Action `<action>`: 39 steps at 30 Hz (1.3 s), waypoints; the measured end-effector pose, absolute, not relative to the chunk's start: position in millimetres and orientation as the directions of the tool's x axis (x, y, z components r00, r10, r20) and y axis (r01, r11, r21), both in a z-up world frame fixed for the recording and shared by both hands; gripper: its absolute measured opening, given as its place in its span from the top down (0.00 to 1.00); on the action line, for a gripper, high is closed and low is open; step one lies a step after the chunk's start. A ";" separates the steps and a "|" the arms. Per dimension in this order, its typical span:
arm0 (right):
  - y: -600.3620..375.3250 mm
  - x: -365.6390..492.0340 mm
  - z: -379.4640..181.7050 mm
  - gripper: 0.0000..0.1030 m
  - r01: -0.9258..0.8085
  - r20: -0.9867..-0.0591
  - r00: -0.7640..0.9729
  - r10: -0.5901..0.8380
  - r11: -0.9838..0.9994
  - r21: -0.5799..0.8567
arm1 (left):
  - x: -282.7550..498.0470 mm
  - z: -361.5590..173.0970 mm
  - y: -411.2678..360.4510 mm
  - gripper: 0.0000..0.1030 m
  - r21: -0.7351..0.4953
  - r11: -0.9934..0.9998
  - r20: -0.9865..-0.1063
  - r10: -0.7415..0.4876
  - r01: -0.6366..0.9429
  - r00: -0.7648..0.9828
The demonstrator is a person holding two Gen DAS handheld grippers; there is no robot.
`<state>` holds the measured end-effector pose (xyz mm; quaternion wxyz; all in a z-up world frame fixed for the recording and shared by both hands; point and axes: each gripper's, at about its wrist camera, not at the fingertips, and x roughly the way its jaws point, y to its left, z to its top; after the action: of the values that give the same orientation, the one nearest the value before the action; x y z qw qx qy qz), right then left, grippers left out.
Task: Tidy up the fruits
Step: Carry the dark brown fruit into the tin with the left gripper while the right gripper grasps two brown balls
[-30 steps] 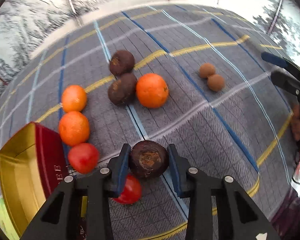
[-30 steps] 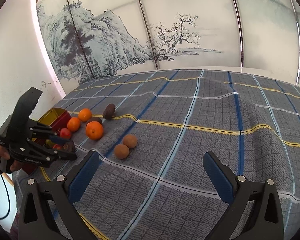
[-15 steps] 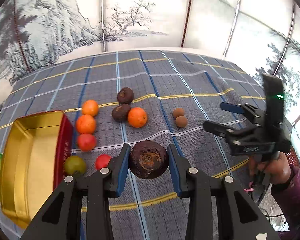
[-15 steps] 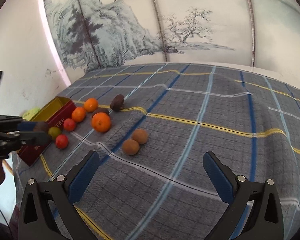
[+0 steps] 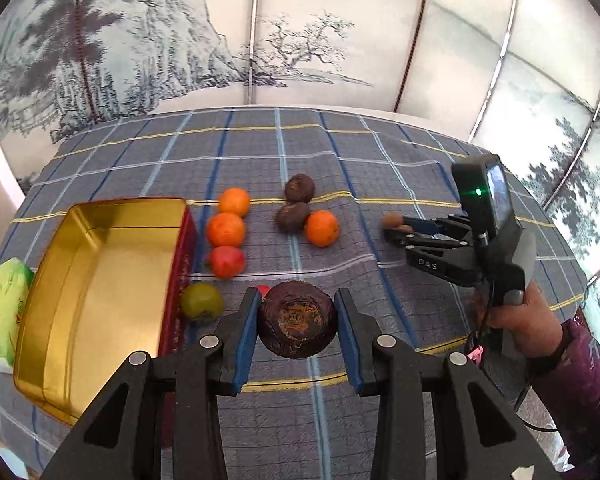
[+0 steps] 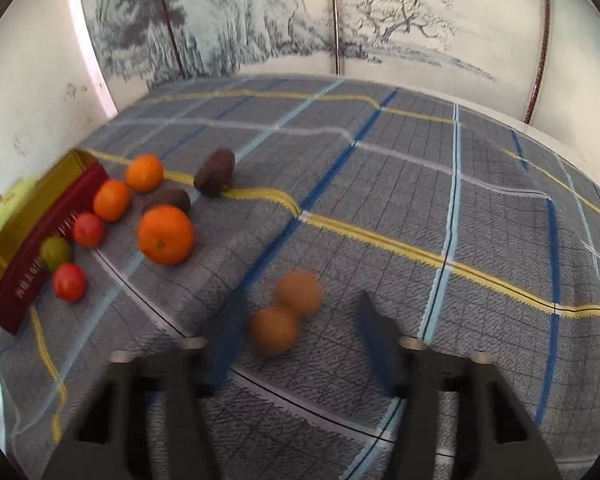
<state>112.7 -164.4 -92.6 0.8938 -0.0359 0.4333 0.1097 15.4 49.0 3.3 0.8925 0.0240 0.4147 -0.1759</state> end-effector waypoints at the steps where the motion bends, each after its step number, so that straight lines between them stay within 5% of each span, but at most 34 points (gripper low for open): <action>1: -163.9 111.6 -92.5 0.74 -0.230 -0.781 0.603 0.162 0.973 0.024 | 14.5 4.1 51.8 0.67 -0.101 0.939 -0.746 -0.290 0.329 0.599; 39: -182.5 111.6 -89.8 0.74 -0.091 -0.775 0.628 0.072 0.996 0.019 | 131.0 -37.7 180.1 0.67 0.223 0.965 -0.794 0.096 0.140 0.601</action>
<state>111.6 -182.5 -89.8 0.9020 -0.0111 0.4291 0.0450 131.0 180.1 -37.7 0.8848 0.1321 0.4467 -0.0126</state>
